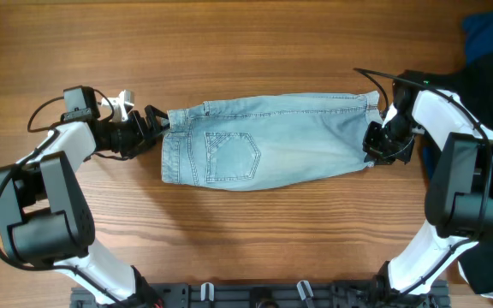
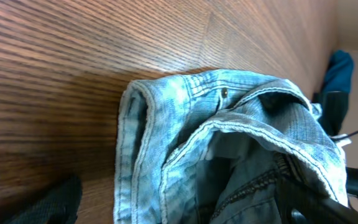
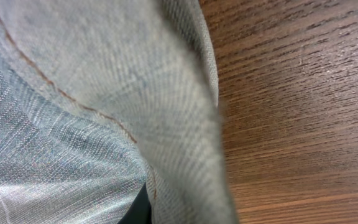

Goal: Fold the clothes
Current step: 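Regrasp the left end of the folded shorts with the left gripper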

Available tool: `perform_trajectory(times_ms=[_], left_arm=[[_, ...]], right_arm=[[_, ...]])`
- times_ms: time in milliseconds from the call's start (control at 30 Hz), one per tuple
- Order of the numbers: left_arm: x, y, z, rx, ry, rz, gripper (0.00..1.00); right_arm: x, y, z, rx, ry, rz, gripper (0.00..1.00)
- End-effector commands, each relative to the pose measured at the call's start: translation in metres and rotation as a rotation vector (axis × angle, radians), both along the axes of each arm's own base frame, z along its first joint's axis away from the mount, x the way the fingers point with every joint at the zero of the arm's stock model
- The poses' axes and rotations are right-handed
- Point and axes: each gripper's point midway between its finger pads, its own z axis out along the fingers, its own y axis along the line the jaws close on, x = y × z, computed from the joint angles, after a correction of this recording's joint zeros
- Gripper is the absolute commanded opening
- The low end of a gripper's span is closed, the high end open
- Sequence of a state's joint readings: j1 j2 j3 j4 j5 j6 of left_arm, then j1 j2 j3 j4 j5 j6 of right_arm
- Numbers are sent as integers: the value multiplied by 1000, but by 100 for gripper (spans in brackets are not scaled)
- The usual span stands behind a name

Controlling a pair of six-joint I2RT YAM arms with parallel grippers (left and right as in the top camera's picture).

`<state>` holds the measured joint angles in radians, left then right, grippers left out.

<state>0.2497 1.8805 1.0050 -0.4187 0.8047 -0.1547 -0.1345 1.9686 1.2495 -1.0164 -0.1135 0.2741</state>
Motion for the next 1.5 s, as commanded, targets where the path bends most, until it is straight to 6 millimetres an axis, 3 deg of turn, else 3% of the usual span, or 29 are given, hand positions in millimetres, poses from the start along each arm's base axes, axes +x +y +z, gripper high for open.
perform_trajectory(times_ms=[0,167,300,467,600,733,933,1167,1467], left_arm=[[-3,-2,7,-111,-8,10,100],[7,-13,58,-339,-202,-67,100],[18,3,61,-323,-193,12,100],[17,-2,63,-316,-203,-10,100],[16,-8,42,-213,-134,4,100],[14,-14,9,1,-57,5,100],[12,14,-28,300,107,192,100],[-10,22,-51,355,234,211,99],[-25,-5,-65,295,301,135,95]], right_arm=[[-4,-11,1,-52,2,10,6],[-4,-11,1,-51,3,10,6],[-5,-11,1,-51,6,11,6],[-5,-11,1,-51,7,10,7],[-6,-11,2,-50,10,11,7],[-8,-11,2,-49,17,12,7],[-9,-11,2,-48,21,13,7],[-9,-10,2,-48,21,13,7],[-10,-10,2,-48,24,14,7]])
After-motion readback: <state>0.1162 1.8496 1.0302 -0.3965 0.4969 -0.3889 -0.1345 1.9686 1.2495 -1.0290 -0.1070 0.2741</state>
